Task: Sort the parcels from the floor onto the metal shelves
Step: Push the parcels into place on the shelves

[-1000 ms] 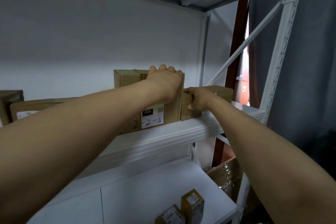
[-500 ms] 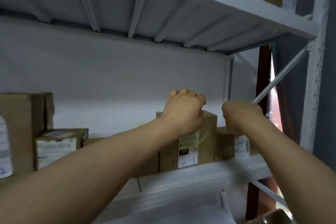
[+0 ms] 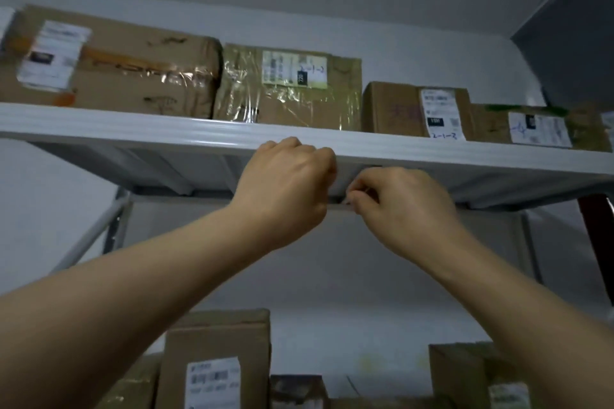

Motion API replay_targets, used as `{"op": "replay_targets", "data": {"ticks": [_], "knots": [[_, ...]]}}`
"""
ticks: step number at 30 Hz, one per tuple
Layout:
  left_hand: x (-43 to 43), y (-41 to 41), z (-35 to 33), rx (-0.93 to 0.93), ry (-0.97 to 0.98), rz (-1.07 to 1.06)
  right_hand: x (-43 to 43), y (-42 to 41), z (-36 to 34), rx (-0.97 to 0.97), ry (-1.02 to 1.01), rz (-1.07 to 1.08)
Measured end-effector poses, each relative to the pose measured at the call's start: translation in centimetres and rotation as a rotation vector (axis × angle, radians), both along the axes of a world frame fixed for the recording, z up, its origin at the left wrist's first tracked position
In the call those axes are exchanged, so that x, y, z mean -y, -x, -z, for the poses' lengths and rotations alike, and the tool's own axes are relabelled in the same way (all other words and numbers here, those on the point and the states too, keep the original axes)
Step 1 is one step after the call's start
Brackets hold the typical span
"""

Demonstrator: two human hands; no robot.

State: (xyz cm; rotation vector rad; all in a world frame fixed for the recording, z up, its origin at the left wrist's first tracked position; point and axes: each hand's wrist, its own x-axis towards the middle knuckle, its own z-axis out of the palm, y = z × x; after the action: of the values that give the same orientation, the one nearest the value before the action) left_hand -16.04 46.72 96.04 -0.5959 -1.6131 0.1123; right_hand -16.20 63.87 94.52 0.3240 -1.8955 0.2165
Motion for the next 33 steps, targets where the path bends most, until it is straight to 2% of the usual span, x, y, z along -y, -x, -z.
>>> {"op": "replay_targets", "data": {"ticks": [7, 15, 22, 28, 33], "knots": [[6.6, -0.3, -1.7, 0.003, 0.002, -0.135, 5.3, 0.8, -3.1, -0.035, 0.102, -0.259], [6.3, 0.2, -2.9, -0.063, 0.052, -0.112, 4.9, 1.1, -5.1, -0.126, 0.107, -0.259], [0.3, 0.9, -5.4, -0.068, 0.034, -0.007, -4.1, 2.4, -7.3, -0.124, 0.295, -0.159], [-6.1, 3.6, -8.7, -0.026, -0.034, 0.012, -16.1, 5.4, -9.8, -0.106, 0.611, -0.075], [-9.6, 5.8, -11.3, 0.056, -0.102, 0.012, -22.0, 8.4, -11.5, -0.049, 0.707, -0.099]]}}
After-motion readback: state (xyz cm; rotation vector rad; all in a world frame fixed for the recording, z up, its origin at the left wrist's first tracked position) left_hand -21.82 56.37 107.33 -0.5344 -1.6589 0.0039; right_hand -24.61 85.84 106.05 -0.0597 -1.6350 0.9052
